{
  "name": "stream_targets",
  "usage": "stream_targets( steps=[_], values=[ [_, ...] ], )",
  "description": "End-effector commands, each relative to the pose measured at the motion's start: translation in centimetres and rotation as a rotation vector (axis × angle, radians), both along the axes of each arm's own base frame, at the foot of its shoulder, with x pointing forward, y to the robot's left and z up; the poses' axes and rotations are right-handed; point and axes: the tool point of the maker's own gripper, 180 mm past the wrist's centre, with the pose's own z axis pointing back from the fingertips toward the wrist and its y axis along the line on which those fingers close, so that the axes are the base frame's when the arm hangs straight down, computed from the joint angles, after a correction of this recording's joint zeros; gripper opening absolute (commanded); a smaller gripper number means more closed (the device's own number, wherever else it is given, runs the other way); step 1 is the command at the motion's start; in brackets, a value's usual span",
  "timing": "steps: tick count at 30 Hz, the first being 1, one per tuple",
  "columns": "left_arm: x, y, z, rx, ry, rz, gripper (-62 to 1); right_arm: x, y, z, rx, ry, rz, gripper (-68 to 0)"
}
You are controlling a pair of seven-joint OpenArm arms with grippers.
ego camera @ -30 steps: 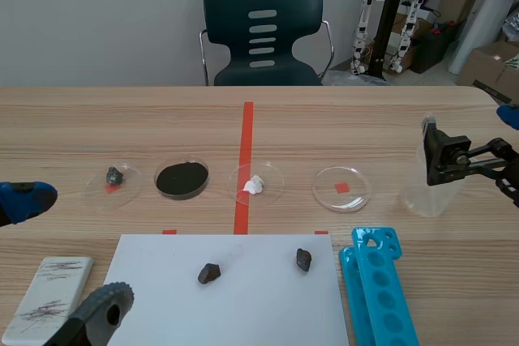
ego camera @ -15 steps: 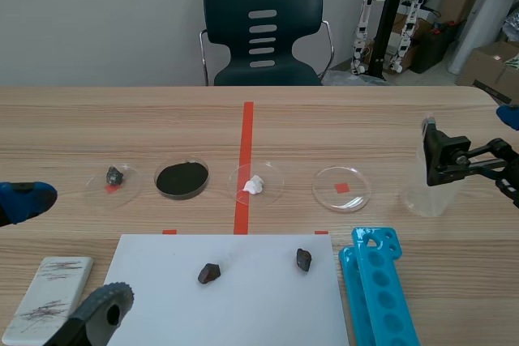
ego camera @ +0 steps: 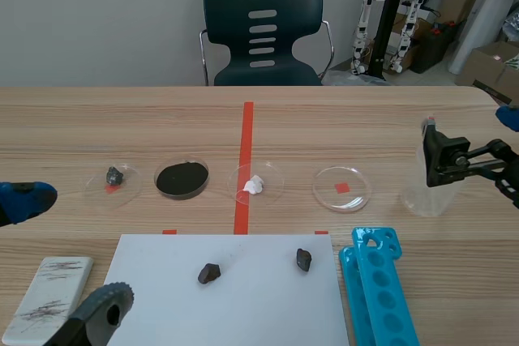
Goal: Put the dropper in the beaker
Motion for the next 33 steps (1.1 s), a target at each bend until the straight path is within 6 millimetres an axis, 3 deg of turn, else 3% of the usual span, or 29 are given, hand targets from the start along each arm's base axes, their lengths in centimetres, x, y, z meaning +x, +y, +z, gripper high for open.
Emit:
stream_targets(
  steps=[1,33],
  values=[
    [0.17,-0.29,1.17,-0.031,-0.032,-0.002,1.4,0.53,-0.32,1.29,-0.009,-0.036,0.001,-5.2],
    [0.17,-0.29,1.17,-0.031,-0.032,-0.002,1.4,0.54,-0.37,1.06,-0.011,-0.022,-0.001,-5.2]
  ],
)
